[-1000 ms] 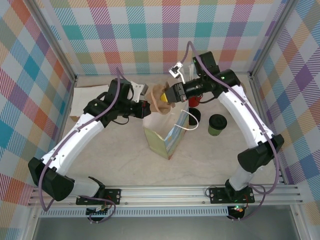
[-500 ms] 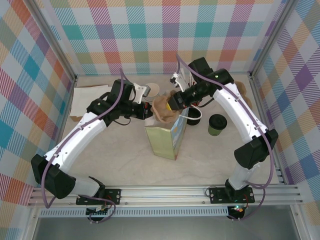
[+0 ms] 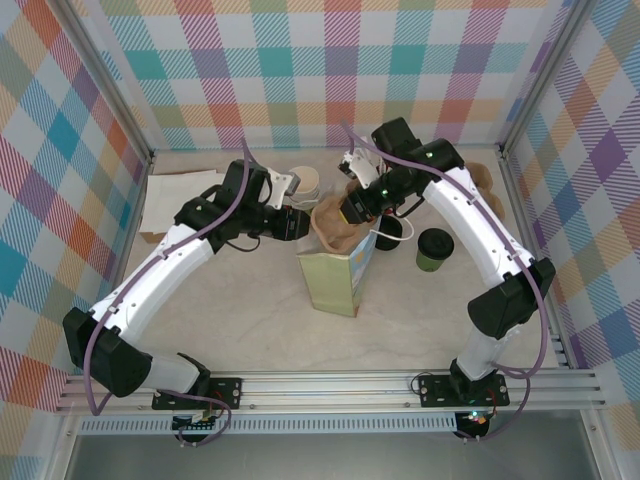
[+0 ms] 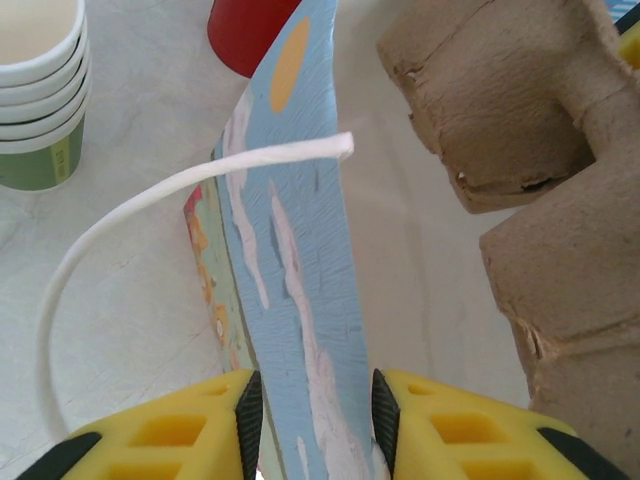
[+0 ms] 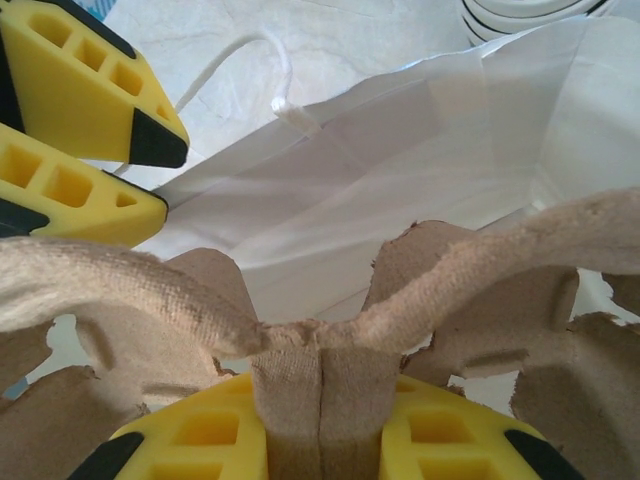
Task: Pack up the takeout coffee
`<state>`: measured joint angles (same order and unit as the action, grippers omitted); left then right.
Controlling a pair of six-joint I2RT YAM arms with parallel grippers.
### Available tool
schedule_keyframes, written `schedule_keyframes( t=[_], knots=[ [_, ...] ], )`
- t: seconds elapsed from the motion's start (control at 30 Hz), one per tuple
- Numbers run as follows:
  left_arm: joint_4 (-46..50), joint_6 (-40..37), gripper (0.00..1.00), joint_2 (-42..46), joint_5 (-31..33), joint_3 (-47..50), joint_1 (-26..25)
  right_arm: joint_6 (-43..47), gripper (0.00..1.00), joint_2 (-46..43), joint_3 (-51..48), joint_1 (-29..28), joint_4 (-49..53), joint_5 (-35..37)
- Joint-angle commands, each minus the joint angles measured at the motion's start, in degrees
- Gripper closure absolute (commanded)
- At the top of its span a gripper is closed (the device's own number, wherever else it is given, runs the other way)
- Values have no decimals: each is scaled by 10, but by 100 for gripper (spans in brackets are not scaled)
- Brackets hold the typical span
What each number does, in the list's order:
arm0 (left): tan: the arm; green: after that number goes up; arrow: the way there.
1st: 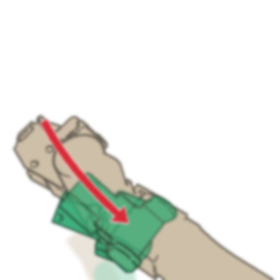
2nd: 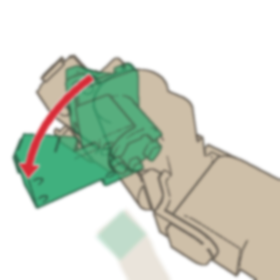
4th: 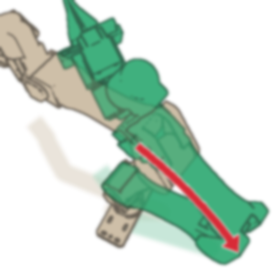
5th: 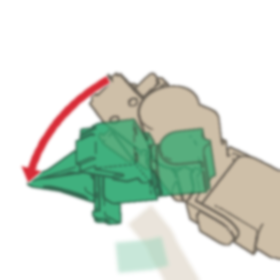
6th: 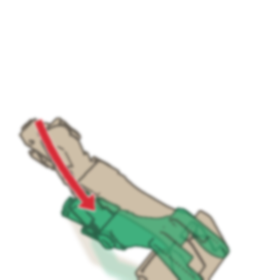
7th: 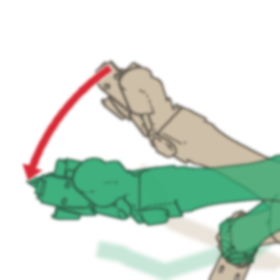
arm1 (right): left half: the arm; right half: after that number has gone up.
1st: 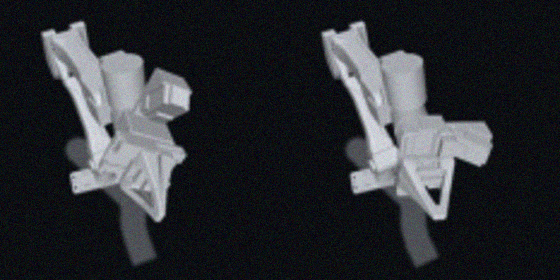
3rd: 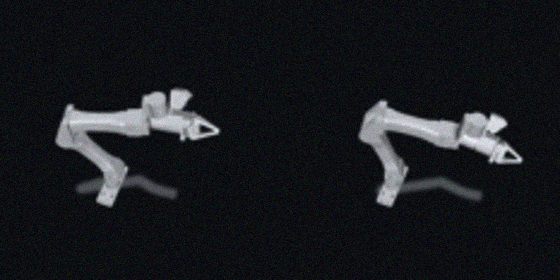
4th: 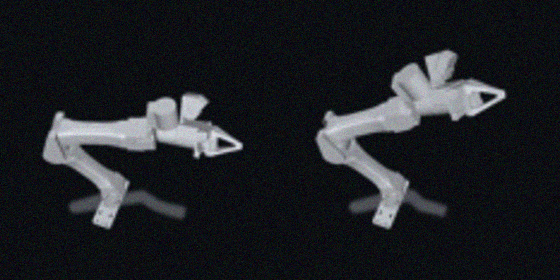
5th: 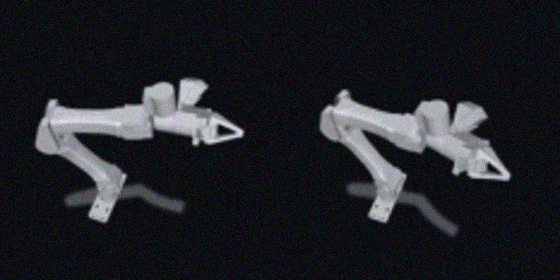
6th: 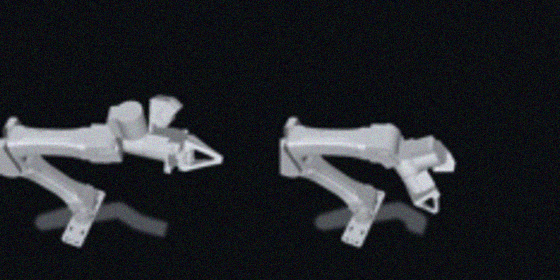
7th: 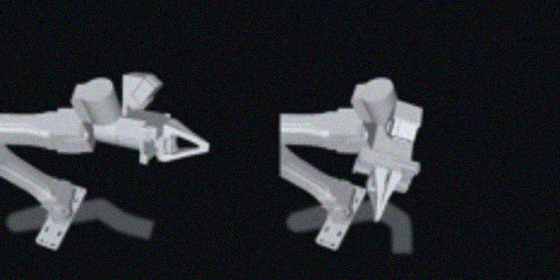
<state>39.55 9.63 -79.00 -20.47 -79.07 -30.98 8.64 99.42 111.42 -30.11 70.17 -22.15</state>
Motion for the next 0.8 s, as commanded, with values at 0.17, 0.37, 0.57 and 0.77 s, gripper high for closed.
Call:
schedule_keyframes(
  t=[0.17,0.37,0.57,0.77],
  knots=[
    [31,12,65,30,-10,21,-5,10,85,-10,-13,-6,-8,73],
    [23,17,65,32,-29,27,-4,13,85,-10,-20,-14,-12,110],
    [23,15,65,27,-33,30,-5,15,85,-20,-33,-18,-20,138],
    [21,15,73,26,-29,27,-5,37,85,-21,-48,-32,-11,175]
  ],
)
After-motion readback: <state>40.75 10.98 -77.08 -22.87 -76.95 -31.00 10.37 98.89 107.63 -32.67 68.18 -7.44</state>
